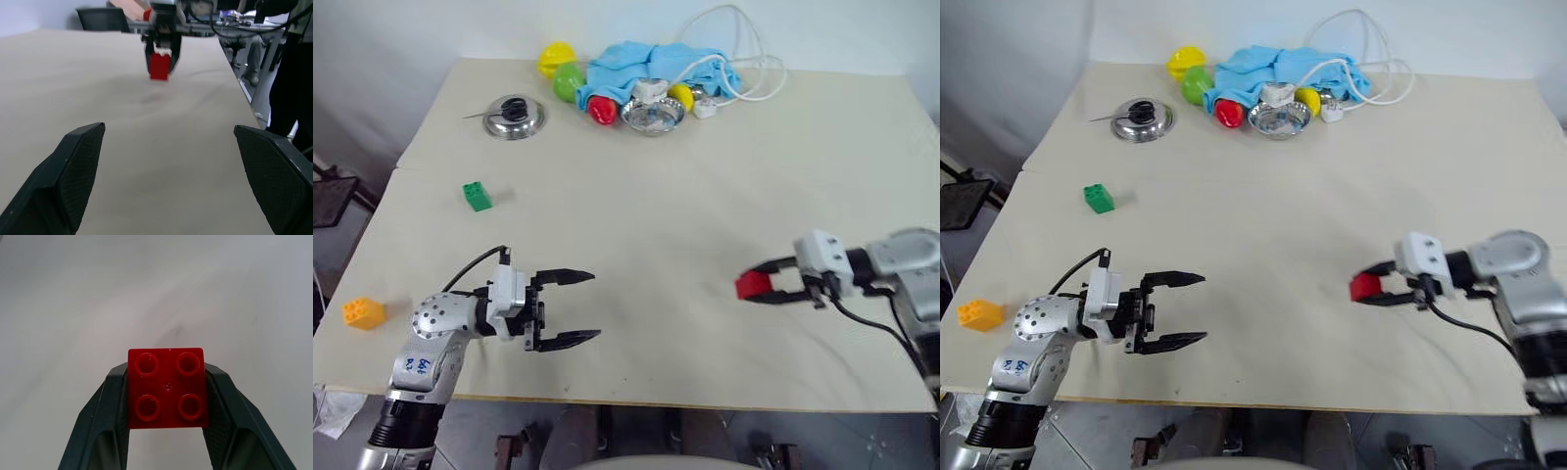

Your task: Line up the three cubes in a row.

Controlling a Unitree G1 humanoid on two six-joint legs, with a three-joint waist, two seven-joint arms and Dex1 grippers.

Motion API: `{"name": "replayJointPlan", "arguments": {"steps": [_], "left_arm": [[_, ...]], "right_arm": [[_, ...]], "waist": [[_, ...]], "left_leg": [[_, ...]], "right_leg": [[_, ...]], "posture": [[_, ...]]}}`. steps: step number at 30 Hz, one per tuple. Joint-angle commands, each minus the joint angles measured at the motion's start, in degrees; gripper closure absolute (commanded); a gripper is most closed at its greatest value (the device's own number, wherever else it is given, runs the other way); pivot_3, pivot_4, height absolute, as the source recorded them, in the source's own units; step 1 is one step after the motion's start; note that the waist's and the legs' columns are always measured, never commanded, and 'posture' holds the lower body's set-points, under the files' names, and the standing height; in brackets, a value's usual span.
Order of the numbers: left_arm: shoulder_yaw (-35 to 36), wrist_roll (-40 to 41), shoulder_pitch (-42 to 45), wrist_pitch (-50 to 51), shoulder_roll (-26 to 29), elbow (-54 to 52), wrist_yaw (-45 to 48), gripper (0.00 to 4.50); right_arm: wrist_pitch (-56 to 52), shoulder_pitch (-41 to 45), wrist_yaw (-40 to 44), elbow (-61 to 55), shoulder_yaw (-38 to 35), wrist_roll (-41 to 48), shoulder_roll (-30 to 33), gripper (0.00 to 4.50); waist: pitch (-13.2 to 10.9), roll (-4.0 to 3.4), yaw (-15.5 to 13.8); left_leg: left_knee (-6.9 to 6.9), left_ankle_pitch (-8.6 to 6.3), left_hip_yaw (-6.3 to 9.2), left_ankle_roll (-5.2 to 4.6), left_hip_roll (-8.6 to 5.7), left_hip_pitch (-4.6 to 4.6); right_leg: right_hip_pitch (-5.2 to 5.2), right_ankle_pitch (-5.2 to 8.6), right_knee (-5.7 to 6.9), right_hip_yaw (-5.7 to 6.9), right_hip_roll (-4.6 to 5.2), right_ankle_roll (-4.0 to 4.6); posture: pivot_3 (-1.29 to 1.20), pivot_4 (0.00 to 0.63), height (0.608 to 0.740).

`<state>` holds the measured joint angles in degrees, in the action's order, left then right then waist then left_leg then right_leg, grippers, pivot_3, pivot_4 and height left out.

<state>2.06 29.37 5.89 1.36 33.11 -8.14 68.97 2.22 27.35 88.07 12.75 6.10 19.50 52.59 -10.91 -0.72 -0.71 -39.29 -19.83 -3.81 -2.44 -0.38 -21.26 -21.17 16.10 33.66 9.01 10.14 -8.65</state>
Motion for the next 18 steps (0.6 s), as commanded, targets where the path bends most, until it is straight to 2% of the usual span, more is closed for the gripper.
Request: {"name": "replayJointPlan", "arguments": {"steps": [1, 5, 14, 15, 18], "left_arm": [[2.03, -0.63, -1.08, -2.27, 0.92, 0.94, 0.08, 0.0], [2.85, -0.56, -1.89, -2.67, 0.92, 0.54, -1.28, 0.0], [3.4, -0.55, -2.23, -2.97, 1.06, 0.47, -2.48, 0.0], [3.46, -0.42, -2.18, -2.81, 1.15, 0.4, -2.52, 0.0], [3.92, 0.11, -2.51, -2.02, 1.48, -0.17, -3.0, 0.0]], "right_arm": [[0.64, 5.94, 2.35, 5.56, 3.2, -3.75, -2.71, 2.98], [3.51, 12.51, 0.52, 14.38, 5.49, -7.55, -7.44, 2.98], [3.51, 17.86, 0.42, 22.3, 6.65, -10.04, -13.81, 2.98], [4.94, 18.27, 0.4, 23.06, 6.45, -10.3, -14.17, 2.26], [8.19, 18.72, 1.07, 24.77, 5.58, -10.58, -13.93, 1.41]], "waist": [[0.0, 0.0, 0.19], [0.0, 0.01, 0.32], [0.0, 0.01, 1.14], [0.0, 0.01, 1.25], [-0.01, 0.0, 1.35]], "left_leg": [[0.0, 0.01, 0.03, 0.02, 0.03, -0.01], [0.0, 0.01, 0.04, 0.02, -0.02, -0.05], [0.0, 0.01, 0.07, 0.02, -0.01, -0.07], [0.0, 0.02, 0.04, 0.04, 0.01, -0.05], [0.0, 0.04, 0.04, 0.07, 0.05, -0.04]], "right_leg": [[-0.02, 0.0, 0.01, 0.01, -0.03, 0.0], [-0.04, 0.0, 0.02, 0.0, -0.02, 0.01], [-0.08, 0.01, 0.11, 0.01, -0.03, 0.02], [-0.08, 0.01, 0.12, -0.01, -0.04, 0.02], [-0.1, 0.02, 0.13, -0.02, -0.09, 0.03]], "posture": [[0.0, 0.15, 0.74], [0.0, 0.15, 0.74], [0.0, 0.15, 0.74], [0.0, 0.15, 0.74], [0.0, 0.15, 0.74]]}}
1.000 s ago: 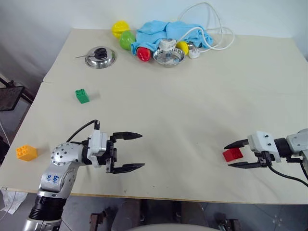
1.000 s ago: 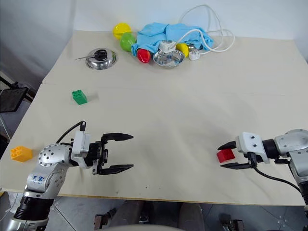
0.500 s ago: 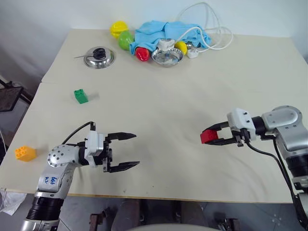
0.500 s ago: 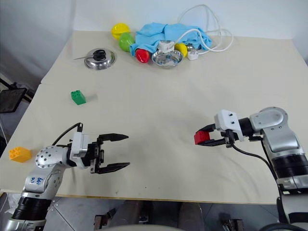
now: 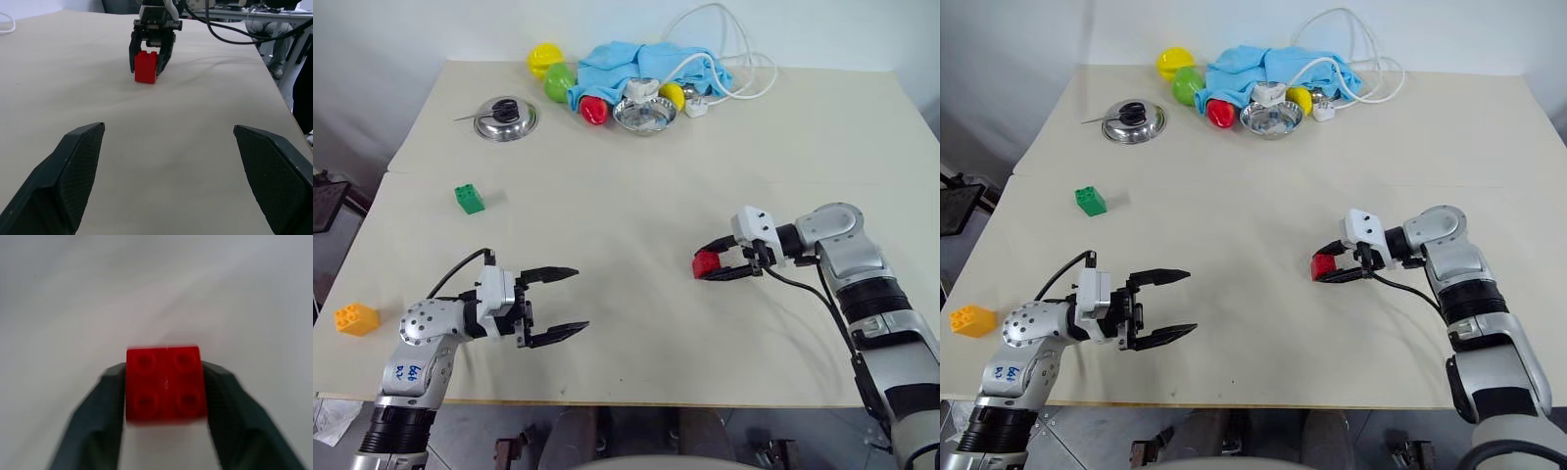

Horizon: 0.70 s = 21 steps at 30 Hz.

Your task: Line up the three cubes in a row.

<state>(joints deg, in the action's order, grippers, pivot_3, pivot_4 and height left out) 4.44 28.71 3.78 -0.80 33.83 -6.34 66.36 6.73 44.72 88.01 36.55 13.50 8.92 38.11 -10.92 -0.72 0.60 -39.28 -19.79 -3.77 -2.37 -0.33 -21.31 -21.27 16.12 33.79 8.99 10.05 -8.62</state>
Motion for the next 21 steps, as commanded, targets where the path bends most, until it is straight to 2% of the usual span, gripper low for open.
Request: {"name": "replayJointPlan", "arguments": {"steps": [1, 4, 10, 12, 14, 18, 21], "left_arm": [[2.07, 0.77, -0.76, 0.17, 0.76, -2.27, -1.09, 0.0], [4.5, 0.7, -2.4, -0.12, 0.24, -3.65, -4.33, 0.0], [16.04, -0.56, -12.99, -2.54, -5.58, -8.32, -18.76, 0.0], [20.49, -1.15, -18.99, -3.75, -9.3, -10.66, -24.16, 0.0], [24.27, -1.85, -23.33, -4.87, -13.25, -12.21, -29.72, 0.0], [28.22, -3.62, -28.47, -6.01, -20.6, -13.91, -39.5, 0.0], [28.56, -3.79, -28.48, -4.74, -23.38, -14.56, -44.82, 0.0]], "right_arm": [[3.15, 1.3, 1.9, 0.86, -2.45, 0.77, 1.01, 1.08], [3.68, 0.41, 3.52, 0.03, -4.74, 3.1, 2.63, 0.06], [1.0, -9.86, 3.15, -11.67, -14.78, 15.34, 4.91, 0.06], [-2.48, -16.93, 0.34, -19.42, -18.66, 20.75, 4.25, 0.06], [-1.36, -22.13, -2.53, -23.92, -22.48, 24.26, 1.79, 0.06], [1.2, -28.45, -9.09, -24.73, -27.5, 24.4, -1.68, 0.06], [-1.01, -29.65, -12.13, -24.02, -29.8, 25.99, -2.73, 0.06]], "waist": [[0.0, 0.0, 0.04], [0.0, 0.0, -0.01], [-0.01, 0.01, -0.44], [0.0, 0.03, -0.56], [0.0, 0.04, -0.58], [-0.02, 0.07, -0.66], [-0.02, 0.07, -0.96]], "left_leg": [[0.0, 0.0, 0.0, 0.0, 0.0, 0.0], [0.0, 0.0, 0.01, 0.0, -0.01, -0.02], [0.09, -0.05, 0.06, 0.02, 0.01, -0.01], [0.09, -0.07, 0.02, 0.01, -0.01, -0.03], [0.08, -0.08, 0.04, -0.01, 0.01, 0.02], [0.08, -0.1, 0.01, -0.03, 0.0, 0.11], [0.07, -0.09, -0.01, -0.05, -0.01, 0.12]], "right_leg": [[0.0, 0.0, 0.0, -0.01, 0.0, 0.0], [0.0, 0.0, -0.02, -0.01, 0.01, 0.0], [0.01, 0.0, -0.11, 0.01, 0.02, 0.0], [0.0, 0.0, -0.14, 0.03, 0.02, 0.0], [0.09, 0.0, -0.14, 0.03, 0.02, 0.0], [0.2, -0.01, -0.21, 0.01, 0.06, -0.03], [0.18, -0.03, -0.19, -0.01, 0.11, -0.06]], "posture": [[0.0, 0.15, 0.74], [0.0, 0.15, 0.74], [0.0, 0.15, 0.74], [0.0, 0.15, 0.74], [0.0, 0.15, 0.74], [0.0, 0.15, 0.74], [0.0, 0.15, 0.74]]}}
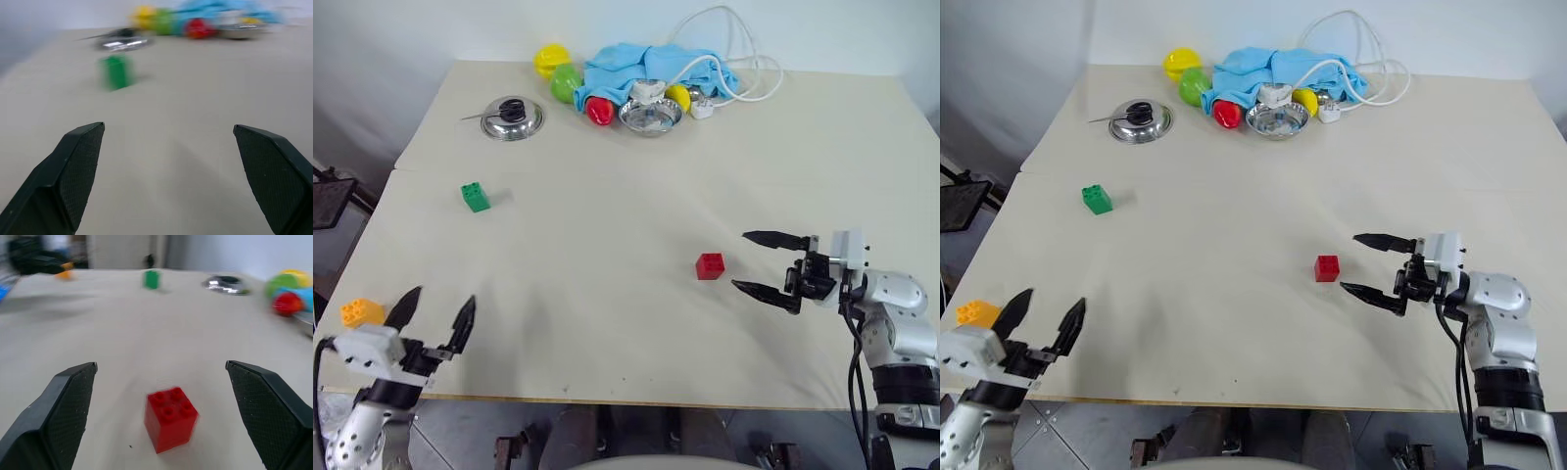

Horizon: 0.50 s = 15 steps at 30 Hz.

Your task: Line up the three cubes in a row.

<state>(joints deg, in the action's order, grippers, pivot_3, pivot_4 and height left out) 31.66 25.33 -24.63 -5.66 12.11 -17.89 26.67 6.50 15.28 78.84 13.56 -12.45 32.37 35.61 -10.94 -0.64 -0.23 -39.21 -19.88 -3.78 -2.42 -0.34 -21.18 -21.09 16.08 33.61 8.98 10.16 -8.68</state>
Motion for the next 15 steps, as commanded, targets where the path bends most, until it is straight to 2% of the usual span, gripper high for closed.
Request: {"name": "replayJointPlan", "arguments": {"steps": [1, 5, 8, 10, 15], "left_arm": [[1.33, -0.52, 0.47, 0.44, -2.18, -2.95, -6.83, 0.0], [-0.87, -1.96, 4.0, 2.62, -2.35, -2.92, -11.12, 0.0], [-3.05, -1.09, 10.27, 9.58, -1.46, -3.81, -16.31, 0.0], [-3.34, -0.99, 15.62, 13.69, -0.56, -3.19, -20.17, 0.0], [-6.88, -5.06, 31.36, 26.44, 5.67, 2.42, -26.74, 0.0]], "right_arm": [[-0.86, -0.59, -3.61, -0.8, -4.13, 2.44, -0.43, 0.06], [1.92, -1.38, -5.67, -0.29, -5.42, 1.72, -2.39, 0.06], [2.3, -2.39, -6.31, -1.86, -5.58, 1.83, -3.14, 0.06], [1.96, -2.48, -6.72, -2.66, -5.45, 1.85, -3.07, 0.06], [0.08, -4.03, -7.21, -7.61, -4.4, 1.77, -2.01, 0.06]], "waist": [[0.0, 0.0, -0.25], [0.02, 0.02, -0.69], [0.02, 0.02, -1.23], [0.02, 0.01, -1.32], [0.04, 0.01, -1.27]], "left_leg": [[0.0, 0.01, -0.01, -0.02, -0.02, 0.0], [0.0, 0.0, 0.0, 0.0, 0.0, -0.02], [0.0, 0.0, -0.05, 0.0, -0.02, -0.05], [-0.01, 0.02, -0.02, -0.02, -0.05, -0.07], [-0.01, 0.06, 0.01, 0.01, -0.07, -0.05]], "right_leg": [[-0.02, 0.0, 0.04, -0.01, 0.05, 0.0], [-0.1, 0.0, 0.09, -0.01, 0.04, 0.02], [-0.15, 0.0, 0.14, -0.02, 0.04, 0.03], [-0.14, 0.0, 0.17, -0.02, 0.04, 0.03], [-0.14, 0.0, 0.25, -0.01, -0.01, 0.04]], "posture": [[0.0, 0.15, 0.74], [0.0, 0.15, 0.74], [0.0, 0.15, 0.74], [0.0, 0.15, 0.74], [0.0, 0.15, 0.74]]}}
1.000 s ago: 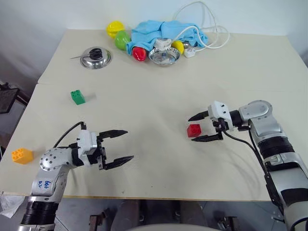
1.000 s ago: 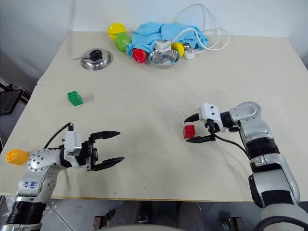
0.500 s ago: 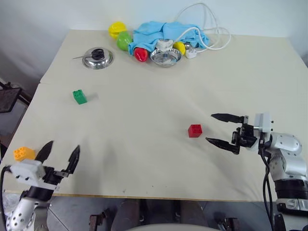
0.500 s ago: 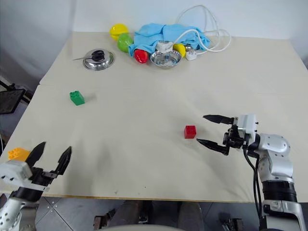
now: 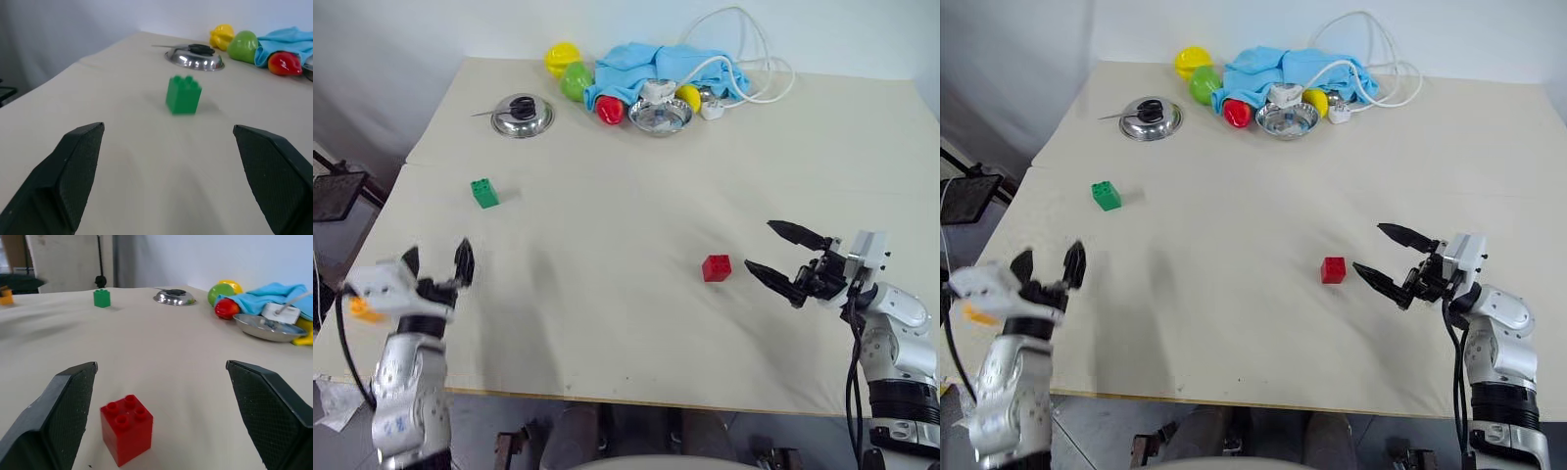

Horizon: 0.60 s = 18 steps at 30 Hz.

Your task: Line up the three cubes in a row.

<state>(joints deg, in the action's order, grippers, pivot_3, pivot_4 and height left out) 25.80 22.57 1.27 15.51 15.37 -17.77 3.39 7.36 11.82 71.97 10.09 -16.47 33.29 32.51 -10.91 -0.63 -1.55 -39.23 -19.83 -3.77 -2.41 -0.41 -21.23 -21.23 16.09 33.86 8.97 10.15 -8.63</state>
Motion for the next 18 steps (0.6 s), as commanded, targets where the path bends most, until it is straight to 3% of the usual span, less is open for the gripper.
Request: {"name": "replayJointPlan", "arguments": {"steps": [1, 9, 14, 18], "left_arm": [[-1.39, -2.87, 8.37, 6.66, 3.12, 4.11, -4.54, 0.0], [-5.62, -9.81, 26.34, 5.47, 5.48, 24.68, -7.48, 0.0], [-6.73, -11.63, 33.34, 3.46, 5.15, 35.85, -8.29, 0.0], [-7.63, -11.97, 34.77, 3.09, 3.93, 38.48, -8.3, 0.0]], "right_arm": [[-1.37, -0.64, -0.71, -5.15, -0.11, 0.91, 1.11, 0.06], [-7.94, -0.21, -2.76, -13.12, 2.69, 2.2, 0.83, 0.06], [-9.64, 0.51, -3.97, -15.13, 3.73, 2.69, 0.08, 0.06], [-10.13, 0.28, -4.79, -15.91, 3.96, 3.05, -0.22, 0.06]], "waist": [[0.01, 0.0, 0.06], [0.0, 0.03, 0.17], [0.01, 0.1, 0.05], [0.01, 0.11, 0.07]], "left_leg": [[0.0, 0.01, -0.01, 0.01, 0.01, -0.01], [0.0, 0.03, -0.07, 0.07, 0.1, -0.02], [0.0, 0.03, -0.07, 0.07, 0.09, -0.05], [0.0, 0.03, -0.05, 0.08, 0.08, -0.06]], "right_leg": [[0.0, 0.0, -0.03, 0.0, -0.03, 0.0], [-0.04, 0.01, -0.08, -0.04, -0.22, 0.01], [-0.04, 0.01, -0.1, -0.03, -0.22, 0.0], [-0.04, 0.01, -0.11, -0.02, -0.21, 0.0]], "posture": [[0.0, 0.15, 0.74], [0.0, 0.15, 0.74], [0.0, 0.15, 0.74], [0.0, 0.15, 0.74]]}}
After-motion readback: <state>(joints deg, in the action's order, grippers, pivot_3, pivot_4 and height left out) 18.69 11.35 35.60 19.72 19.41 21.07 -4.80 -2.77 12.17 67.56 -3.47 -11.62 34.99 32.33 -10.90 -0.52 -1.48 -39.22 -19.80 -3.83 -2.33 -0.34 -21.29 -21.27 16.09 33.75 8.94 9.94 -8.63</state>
